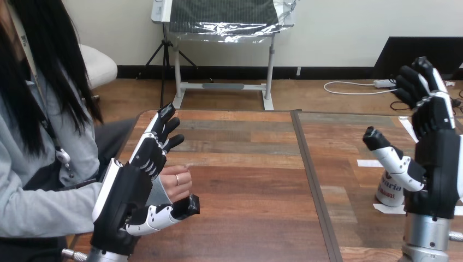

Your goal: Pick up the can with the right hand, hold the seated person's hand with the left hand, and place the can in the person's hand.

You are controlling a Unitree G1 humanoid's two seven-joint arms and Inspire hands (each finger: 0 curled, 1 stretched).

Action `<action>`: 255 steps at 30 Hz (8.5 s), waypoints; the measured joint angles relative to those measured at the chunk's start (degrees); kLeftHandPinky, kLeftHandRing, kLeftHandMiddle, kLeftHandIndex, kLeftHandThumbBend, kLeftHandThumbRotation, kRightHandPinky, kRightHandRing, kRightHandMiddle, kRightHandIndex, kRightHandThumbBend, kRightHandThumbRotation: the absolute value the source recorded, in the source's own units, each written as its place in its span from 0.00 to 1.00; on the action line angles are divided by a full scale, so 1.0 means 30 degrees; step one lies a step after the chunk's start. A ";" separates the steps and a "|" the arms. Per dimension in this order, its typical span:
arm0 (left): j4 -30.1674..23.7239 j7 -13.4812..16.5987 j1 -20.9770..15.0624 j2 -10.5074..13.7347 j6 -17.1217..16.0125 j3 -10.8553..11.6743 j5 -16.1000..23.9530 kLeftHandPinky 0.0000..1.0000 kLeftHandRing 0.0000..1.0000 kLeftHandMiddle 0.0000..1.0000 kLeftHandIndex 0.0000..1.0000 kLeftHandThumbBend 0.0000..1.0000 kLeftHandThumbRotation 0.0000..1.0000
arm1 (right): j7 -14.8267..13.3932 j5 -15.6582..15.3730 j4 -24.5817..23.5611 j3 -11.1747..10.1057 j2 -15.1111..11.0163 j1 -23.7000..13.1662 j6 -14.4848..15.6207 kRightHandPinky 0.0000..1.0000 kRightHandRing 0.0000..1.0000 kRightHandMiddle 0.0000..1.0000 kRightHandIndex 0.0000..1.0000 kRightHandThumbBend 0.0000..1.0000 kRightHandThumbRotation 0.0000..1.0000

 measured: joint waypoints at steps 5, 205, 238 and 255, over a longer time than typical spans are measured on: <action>-0.0001 -0.0198 -0.0002 0.0000 0.0000 0.0000 -0.0067 0.89 0.96 0.99 0.96 1.00 0.55 | -0.0653 -0.0447 0.0020 -0.0227 -0.0087 -0.0065 0.0015 0.93 0.86 0.86 0.90 1.00 0.53; -0.1568 -0.6108 0.0740 0.0511 0.1094 0.1454 -0.4415 0.91 0.97 1.00 0.98 1.00 0.51 | -0.3437 -0.1569 0.8324 0.1822 -0.2805 -0.1931 1.0539 0.94 0.97 0.99 1.00 1.00 0.61; -0.2144 -0.7615 0.0784 0.0530 0.2313 0.1762 -0.5583 0.96 1.00 1.00 0.98 1.00 0.48 | -0.3373 -0.1561 0.8388 0.1833 -0.2921 -0.2356 1.0848 0.93 0.96 0.98 1.00 1.00 0.63; -0.2959 -0.7779 0.0876 0.0520 0.3136 0.2240 -0.5911 0.98 1.00 1.00 0.97 1.00 0.45 | -0.3392 -0.1553 0.8490 0.1840 -0.2921 -0.2387 1.1104 0.91 0.96 0.98 1.00 1.00 0.63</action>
